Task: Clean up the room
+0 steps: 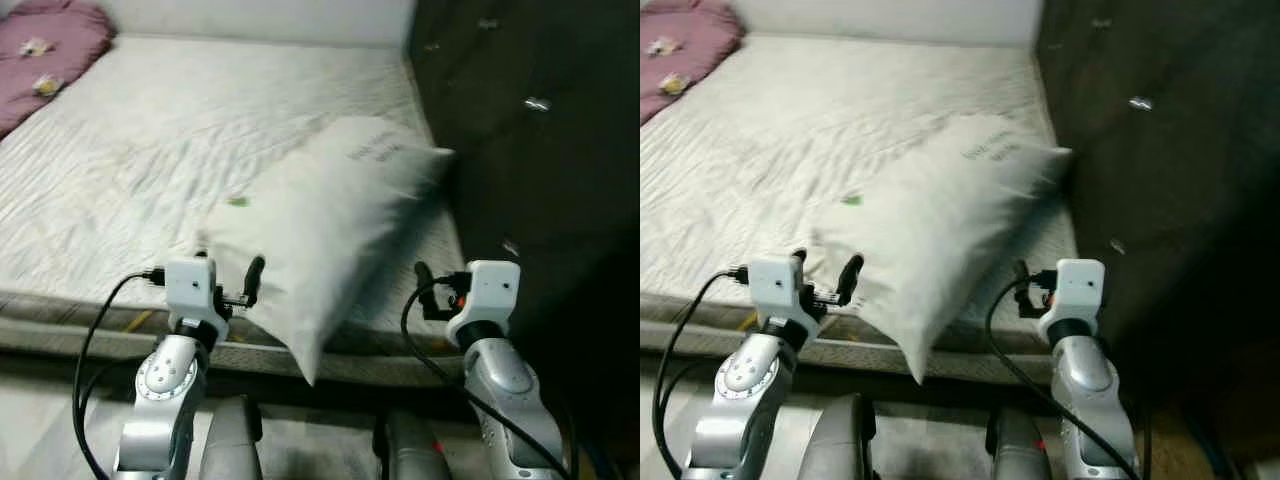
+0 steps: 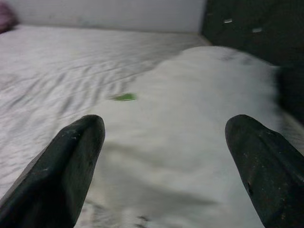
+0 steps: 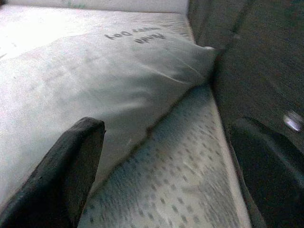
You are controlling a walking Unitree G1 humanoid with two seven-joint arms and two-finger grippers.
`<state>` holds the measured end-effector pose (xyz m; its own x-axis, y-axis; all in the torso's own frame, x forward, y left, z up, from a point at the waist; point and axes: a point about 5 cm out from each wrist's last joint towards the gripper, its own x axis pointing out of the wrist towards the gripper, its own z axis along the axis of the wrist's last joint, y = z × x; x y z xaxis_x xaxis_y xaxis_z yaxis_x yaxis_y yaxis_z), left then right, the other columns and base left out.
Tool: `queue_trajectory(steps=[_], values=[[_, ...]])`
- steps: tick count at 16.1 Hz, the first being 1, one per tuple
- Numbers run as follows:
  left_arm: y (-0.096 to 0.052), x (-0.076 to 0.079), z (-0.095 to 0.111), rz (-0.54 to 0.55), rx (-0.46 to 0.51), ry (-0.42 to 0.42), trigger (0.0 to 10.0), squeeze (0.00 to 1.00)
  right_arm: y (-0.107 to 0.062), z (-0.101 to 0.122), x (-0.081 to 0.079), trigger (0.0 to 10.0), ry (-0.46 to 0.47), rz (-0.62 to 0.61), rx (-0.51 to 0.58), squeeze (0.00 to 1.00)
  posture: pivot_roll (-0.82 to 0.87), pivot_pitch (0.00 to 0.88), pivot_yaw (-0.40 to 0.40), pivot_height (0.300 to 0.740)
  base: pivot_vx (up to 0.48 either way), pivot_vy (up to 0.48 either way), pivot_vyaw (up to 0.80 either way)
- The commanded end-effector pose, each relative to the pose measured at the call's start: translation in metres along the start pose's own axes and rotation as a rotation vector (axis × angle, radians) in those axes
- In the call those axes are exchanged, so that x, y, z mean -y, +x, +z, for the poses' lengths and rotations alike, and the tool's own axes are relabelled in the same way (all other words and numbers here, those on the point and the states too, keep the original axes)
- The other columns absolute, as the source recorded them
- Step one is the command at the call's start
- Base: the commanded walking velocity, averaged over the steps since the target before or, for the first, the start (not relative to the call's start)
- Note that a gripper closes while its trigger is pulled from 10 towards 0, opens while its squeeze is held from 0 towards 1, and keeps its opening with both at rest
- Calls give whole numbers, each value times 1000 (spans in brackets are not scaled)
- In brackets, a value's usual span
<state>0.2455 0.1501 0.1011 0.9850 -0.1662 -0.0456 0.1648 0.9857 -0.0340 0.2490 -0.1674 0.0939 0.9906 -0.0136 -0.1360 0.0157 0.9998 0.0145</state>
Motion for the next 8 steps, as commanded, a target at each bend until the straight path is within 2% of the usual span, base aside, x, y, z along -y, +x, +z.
queue_trajectory(steps=[1, 5, 8], values=[[0, -3, 2, 15, 2, 3, 10000, 0, 2, 1, -3, 10000, 10, 14, 1, 0, -14, 0, -8, 606, 360, 0, 0], [0, -6, 0, 58, -12, 8, 10000, 0, 3, 1, -4, 10000, 10, 14, -4, 0, -11, 0, -8, 606, 0, 0, 0], [2, -5, 0, 52, -15, -7, 10000, 0, 4, 0, -4, 10000, 9, 14, -6, 0, -10, 0, -8, 606, 0, 0, 0]])
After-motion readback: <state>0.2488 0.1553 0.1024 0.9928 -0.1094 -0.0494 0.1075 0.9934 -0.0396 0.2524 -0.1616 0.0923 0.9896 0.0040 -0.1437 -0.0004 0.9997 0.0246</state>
